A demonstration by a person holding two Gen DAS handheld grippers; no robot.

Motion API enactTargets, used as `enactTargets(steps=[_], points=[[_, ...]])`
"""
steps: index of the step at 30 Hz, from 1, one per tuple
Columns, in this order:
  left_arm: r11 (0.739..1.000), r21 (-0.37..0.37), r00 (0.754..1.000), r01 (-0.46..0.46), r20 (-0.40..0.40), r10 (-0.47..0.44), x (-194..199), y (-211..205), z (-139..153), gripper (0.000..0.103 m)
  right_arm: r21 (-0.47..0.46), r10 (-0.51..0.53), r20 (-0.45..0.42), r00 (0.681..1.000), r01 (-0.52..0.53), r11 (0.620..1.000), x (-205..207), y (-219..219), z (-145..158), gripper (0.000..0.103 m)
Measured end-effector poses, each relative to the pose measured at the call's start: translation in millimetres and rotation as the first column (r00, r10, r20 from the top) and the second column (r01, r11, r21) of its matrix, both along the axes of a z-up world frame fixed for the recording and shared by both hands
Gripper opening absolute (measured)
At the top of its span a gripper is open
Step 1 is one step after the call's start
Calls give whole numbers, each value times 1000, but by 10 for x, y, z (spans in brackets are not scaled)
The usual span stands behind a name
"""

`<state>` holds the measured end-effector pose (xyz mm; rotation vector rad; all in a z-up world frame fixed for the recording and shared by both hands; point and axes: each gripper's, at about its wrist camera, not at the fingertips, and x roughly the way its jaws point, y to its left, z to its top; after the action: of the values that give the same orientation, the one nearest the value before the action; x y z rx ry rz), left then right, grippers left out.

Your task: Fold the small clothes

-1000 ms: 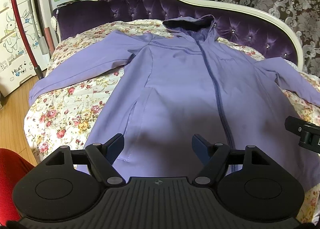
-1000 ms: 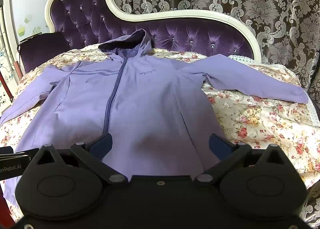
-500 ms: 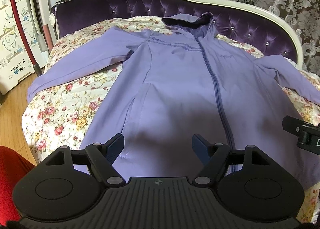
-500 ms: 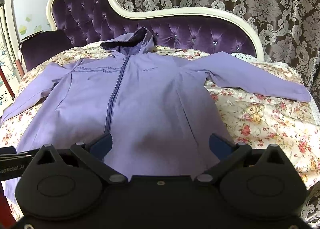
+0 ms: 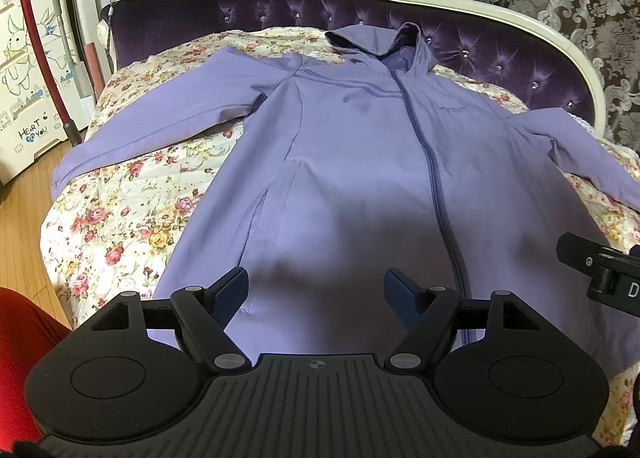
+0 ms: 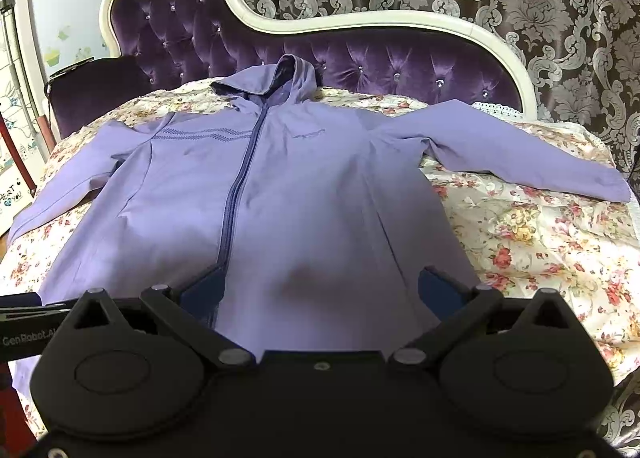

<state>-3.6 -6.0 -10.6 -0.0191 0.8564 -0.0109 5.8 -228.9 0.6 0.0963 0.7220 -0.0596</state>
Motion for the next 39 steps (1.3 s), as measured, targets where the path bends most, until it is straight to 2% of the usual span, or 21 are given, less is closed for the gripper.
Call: enactTargets(steps=[25, 29, 39], points=[[999, -35, 1000, -8, -18, 7, 60, 73, -34, 74, 25, 22, -18, 1000, -21, 999, 65, 35, -48, 102], [998, -63, 1000, -3, -13, 2, 56, 92, -49, 73, 30, 20, -23, 1000, -19, 999, 74, 33, -66, 102], [982, -188, 999, 30, 21, -26, 108, 217, -105, 73, 93, 35, -31, 999, -32, 995, 125, -34, -121, 102]])
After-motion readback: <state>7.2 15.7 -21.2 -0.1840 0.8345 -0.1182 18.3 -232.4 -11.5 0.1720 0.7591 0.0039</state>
